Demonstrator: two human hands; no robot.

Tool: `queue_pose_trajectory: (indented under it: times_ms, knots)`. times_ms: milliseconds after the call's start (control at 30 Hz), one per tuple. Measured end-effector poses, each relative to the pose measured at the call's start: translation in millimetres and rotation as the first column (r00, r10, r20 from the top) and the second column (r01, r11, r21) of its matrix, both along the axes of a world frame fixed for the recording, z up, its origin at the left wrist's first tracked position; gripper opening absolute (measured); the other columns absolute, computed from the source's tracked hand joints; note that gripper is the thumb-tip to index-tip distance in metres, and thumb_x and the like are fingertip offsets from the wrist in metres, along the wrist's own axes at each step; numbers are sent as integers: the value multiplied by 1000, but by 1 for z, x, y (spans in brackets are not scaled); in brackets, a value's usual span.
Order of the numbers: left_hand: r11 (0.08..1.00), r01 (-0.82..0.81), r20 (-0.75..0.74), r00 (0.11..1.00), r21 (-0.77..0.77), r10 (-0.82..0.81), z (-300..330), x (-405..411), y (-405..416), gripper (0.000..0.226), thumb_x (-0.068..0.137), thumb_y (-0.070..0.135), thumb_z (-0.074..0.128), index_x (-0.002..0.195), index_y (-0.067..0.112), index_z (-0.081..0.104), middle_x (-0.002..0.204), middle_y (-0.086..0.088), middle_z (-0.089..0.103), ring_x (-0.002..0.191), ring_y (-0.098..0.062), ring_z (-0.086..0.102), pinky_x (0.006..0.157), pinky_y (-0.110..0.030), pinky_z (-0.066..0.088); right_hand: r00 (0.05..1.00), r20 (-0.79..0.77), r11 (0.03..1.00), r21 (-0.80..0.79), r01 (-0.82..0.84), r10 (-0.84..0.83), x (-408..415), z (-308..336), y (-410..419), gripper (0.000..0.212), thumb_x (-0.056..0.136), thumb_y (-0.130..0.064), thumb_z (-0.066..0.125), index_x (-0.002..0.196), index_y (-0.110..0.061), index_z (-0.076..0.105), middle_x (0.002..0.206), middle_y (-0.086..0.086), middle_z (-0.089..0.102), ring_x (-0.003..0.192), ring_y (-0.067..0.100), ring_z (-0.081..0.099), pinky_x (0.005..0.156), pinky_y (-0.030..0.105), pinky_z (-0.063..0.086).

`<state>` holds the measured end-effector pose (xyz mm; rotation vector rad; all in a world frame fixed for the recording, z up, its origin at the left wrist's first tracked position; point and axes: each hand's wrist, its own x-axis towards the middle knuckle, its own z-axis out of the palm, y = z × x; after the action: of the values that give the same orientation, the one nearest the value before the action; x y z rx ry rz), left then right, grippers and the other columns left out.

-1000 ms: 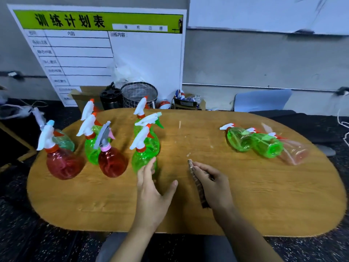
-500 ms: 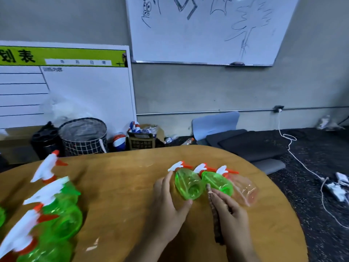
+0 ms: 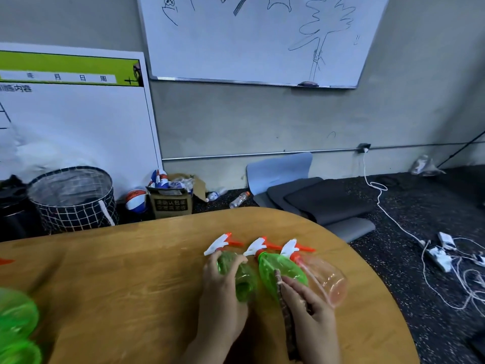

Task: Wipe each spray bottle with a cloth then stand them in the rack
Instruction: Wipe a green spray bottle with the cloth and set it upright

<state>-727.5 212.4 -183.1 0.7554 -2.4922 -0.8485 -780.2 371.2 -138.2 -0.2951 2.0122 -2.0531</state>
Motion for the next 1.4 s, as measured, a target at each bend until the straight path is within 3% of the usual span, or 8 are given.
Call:
queue_pose_trajectory:
  times_ms: [200,367,567,867,1033,1133,1200,1400]
  knots:
    - [997,-71,-161,984,29,75,-10,30,-4,66,81,32,91,133,48,54,164,-2,30,145,-34,45,110,-39,51,998,65,999,-33,11,-9,17,3,-2,17,93,-6,75,96,-21,83,88,-9,81,78,-5,73,65,8,52]
    - [983,-87,-332,933,160,137,5,88,7,52,88,46,78,133,46,53,161,-6,36,143,-16,37,105,-17,34,972,235,998,-56,23,-9,56,5,-13,12,99,-20,71,102,-20,83,75,6,70,61,20,58,45,41,47]
    - [967,-67,-468,866,244,178,24,166,28,55,85,70,70,129,41,56,146,-1,52,137,-4,49,106,-7,37,941,319,994,-62,-95,110,130,4,-32,18,103,-23,66,98,-20,83,77,1,75,58,13,62,46,22,45]
    - [834,-23,-424,853,552,304,4,260,27,84,68,81,80,141,49,51,143,1,57,131,-20,61,109,-53,52,905,354,967,-179,-181,235,233,0,-38,24,108,-29,54,115,-24,76,106,-3,80,96,12,77,68,22,58]
    - [736,137,-404,893,663,198,8,307,23,80,84,63,71,156,42,44,149,22,60,139,4,52,118,-28,44,957,237,979,-156,-134,169,266,-20,-46,20,105,-34,58,117,-32,74,116,9,77,89,25,69,56,23,56]
    - [663,177,-402,893,727,203,10,323,17,72,87,37,70,154,30,47,137,28,67,132,4,60,102,-13,47,975,158,972,-199,-126,159,276,-30,-53,22,106,-28,57,122,-27,73,122,1,75,111,28,70,72,26,60]
    - [652,178,-402,891,737,211,9,330,14,78,82,39,76,154,30,48,139,18,69,132,-3,62,102,-16,48,979,101,966,-208,-153,177,280,-33,-56,25,106,-29,57,125,-28,72,128,-2,73,119,27,66,74,20,58]
    - [590,187,-412,869,785,273,4,339,16,88,68,35,84,149,30,49,132,0,73,126,-24,68,103,-37,57,972,-3,953,-193,-231,235,283,-51,-53,28,102,-37,60,127,-34,72,138,-1,68,136,23,59,115,51,44]
